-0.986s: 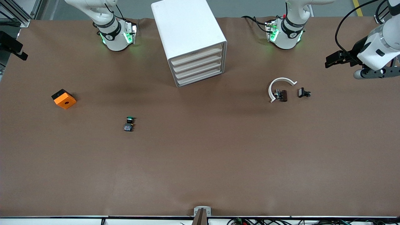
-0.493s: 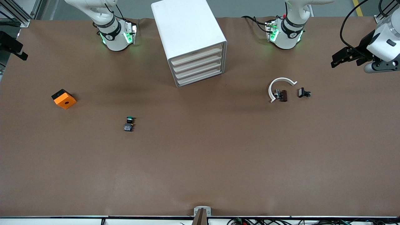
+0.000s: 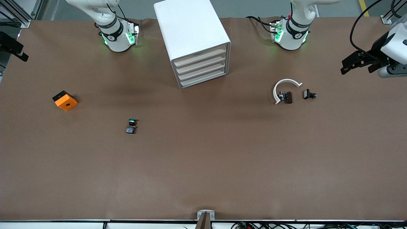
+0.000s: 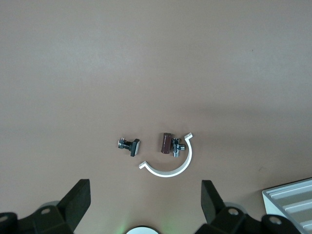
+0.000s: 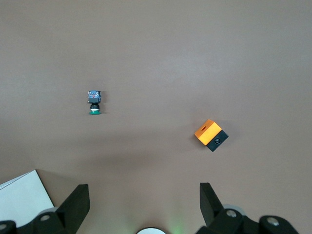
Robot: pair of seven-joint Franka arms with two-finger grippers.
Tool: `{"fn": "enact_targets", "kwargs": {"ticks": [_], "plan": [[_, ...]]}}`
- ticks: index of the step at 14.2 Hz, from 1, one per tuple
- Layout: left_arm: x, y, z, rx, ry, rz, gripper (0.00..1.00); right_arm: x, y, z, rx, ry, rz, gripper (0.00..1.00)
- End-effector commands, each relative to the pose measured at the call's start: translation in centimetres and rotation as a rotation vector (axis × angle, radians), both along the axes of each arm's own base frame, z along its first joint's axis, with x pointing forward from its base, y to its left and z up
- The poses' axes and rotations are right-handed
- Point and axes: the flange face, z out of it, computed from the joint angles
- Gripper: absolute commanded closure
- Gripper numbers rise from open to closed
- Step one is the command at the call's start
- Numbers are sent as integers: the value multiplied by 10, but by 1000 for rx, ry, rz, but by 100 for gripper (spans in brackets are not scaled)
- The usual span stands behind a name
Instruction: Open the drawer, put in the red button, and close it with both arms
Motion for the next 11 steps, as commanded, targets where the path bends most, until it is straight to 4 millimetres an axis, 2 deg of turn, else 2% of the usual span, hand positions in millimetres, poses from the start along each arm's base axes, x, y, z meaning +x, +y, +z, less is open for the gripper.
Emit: {"fn": "enact_targets", "kwargs": {"ticks": [1, 6, 11], "plan": [[3, 1, 11, 17, -9, -13, 0, -7, 3, 2, 13, -10, -1, 0], [2, -9, 17, 20, -11, -35, 0, -7, 3, 2, 13, -10, -1, 0], [2, -9, 17, 20, -13, -78, 0, -7, 3, 3, 13, -12, -1, 0]]}}
